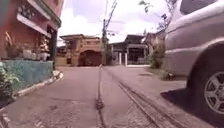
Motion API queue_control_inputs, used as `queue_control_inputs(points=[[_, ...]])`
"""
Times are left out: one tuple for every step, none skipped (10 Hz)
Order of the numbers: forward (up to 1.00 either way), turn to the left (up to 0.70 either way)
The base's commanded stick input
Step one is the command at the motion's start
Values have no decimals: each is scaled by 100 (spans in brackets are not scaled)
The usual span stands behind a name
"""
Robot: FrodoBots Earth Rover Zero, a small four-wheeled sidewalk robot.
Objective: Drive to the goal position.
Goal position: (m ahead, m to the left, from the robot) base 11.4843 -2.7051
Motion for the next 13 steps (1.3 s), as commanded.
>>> queue_control_inputs(points=[[100,0],[100,0],[100,0],[100,0],[100,0],[100,0],[100,0],[100,0],[100,0],[100,0],[100,0],[100,0],[100,0]])
